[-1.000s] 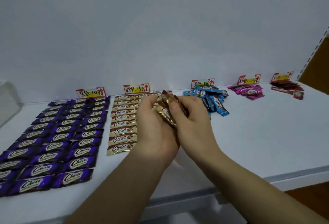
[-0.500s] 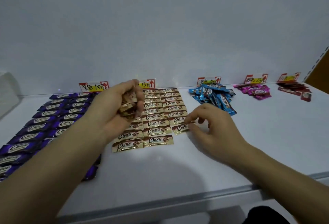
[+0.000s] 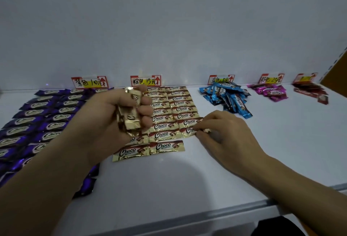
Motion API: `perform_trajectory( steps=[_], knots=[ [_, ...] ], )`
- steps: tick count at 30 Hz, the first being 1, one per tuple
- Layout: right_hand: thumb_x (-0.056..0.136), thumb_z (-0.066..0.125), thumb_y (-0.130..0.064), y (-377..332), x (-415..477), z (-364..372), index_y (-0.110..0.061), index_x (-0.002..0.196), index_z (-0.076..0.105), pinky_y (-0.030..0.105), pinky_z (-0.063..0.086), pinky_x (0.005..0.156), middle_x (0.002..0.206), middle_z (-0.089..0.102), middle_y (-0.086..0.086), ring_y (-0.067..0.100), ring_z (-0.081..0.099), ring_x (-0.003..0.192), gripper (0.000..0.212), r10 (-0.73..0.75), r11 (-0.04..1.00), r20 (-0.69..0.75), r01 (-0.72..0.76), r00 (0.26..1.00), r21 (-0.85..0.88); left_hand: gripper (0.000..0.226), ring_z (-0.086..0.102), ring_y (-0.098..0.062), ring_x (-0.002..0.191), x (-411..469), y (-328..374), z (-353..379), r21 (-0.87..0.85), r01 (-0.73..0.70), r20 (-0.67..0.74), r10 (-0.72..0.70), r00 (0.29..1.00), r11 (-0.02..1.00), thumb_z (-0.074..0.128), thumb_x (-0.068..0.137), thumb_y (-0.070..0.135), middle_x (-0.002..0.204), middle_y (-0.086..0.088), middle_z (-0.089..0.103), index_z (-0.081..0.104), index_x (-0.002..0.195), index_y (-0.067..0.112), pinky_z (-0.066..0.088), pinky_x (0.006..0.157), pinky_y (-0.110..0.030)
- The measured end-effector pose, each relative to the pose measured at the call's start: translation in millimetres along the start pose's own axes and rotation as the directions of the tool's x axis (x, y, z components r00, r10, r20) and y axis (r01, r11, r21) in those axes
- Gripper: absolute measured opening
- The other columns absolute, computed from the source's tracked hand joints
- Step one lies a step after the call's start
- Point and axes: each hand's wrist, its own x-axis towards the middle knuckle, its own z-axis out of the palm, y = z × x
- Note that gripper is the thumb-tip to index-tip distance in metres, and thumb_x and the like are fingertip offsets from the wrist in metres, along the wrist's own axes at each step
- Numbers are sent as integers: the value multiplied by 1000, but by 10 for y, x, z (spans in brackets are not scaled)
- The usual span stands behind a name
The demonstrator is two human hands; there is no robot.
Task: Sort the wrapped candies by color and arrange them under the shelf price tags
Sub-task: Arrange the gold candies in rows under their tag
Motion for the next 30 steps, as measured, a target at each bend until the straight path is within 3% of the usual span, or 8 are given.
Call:
perform_trajectory(
  steps=[4, 6, 8, 11, 17, 21, 25, 30],
  knots=[
    [92, 67, -34, -260, 96, -129, -27, 110, 70, 13, 41, 72, 96, 65, -13, 8, 59, 89, 19, 36, 965, -170, 10, 985, 261, 35, 75, -29, 88, -41, -67, 79, 178, -28, 34, 23, 999, 984, 53, 91, 3, 97, -13, 72, 63, 124, 7, 61, 62, -37],
    [88, 71, -32, -511, 197, -185, -26, 108, 66, 24, 50, 64, 85, 66, -7, 13, 62, 78, 21, 104, 784, -58, -46, 993, 620, 30, 75, -31, 92, -57, -107, 85, 302, -97, 40, 89, 995, 948, 60, 86, 10, 103, -14, 75, 69, 115, 5, 62, 62, -38],
    [82, 81, -27, -700, 272, -193, -24, 107, 64, 36, 56, 66, 83, 68, 1, 26, 65, 76, 30, 119, 623, 51, -114, 992, 774, 27, 74, -34, 94, -54, -129, 57, 437, -169, 28, 174, 984, 883, 66, 85, 17, 104, -17, 75, 73, 108, 5, 62, 69, -43],
    [70, 91, -23, -802, 330, -147, -25, 104, 65, 39, 57, 66, 81, 68, 5, 30, 65, 72, 43, 136, 622, 79, -147, 988, 769, 32, 73, -34, 96, -66, -141, 14, 567, -264, -2, 321, 947, 780, 74, 81, 26, 103, -15, 76, 74, 108, 9, 59, 82, -53],
    [71, 89, -5, -723, 385, -102, -23, 118, 64, 35, 57, 64, 81, 65, -6, 18, 60, 64, 56, 114, 636, 97, -147, 989, 758, 28, 76, -32, 81, -69, -191, 85, 565, -245, 12, 289, 957, 788, 73, 79, 26, 96, -12, 77, 76, 103, 13, 61, 58, -37],
    [84, 75, 1, -615, 390, -180, -16, 99, 70, 32, 57, 67, 85, 68, 2, 26, 61, 71, 23, 98, 635, -10, -55, 995, 770, 33, 75, -35, 69, -69, -211, 90, 596, -207, -30, 279, 960, 775, 71, 82, 28, 84, -5, 77, 71, 107, 6, 61, 53, -41],
    [88, 66, 8, -306, 246, -308, 0, 88, 63, 26, 52, 59, 74, 61, 7, 19, 62, 62, 9, 156, 673, -40, -76, 987, 736, 74, 63, -17, 55, -31, -190, 32, 610, -126, -151, 271, 951, 782, 70, 79, 45, 86, -9, 68, 51, 138, 3, 47, 42, -27],
    [81, 68, 9, 18, -82, -328, -18, 86, 69, 43, 58, 73, 85, 70, -4, 21, 70, 81, 27, 50, 869, 91, -88, 995, 488, 35, 42, -11, 48, -18, -146, 75, 431, -14, -164, 93, 982, 902, 61, 95, 31, 80, -6, 56, 62, 115, 2, 29, 36, -20]
  ],
)
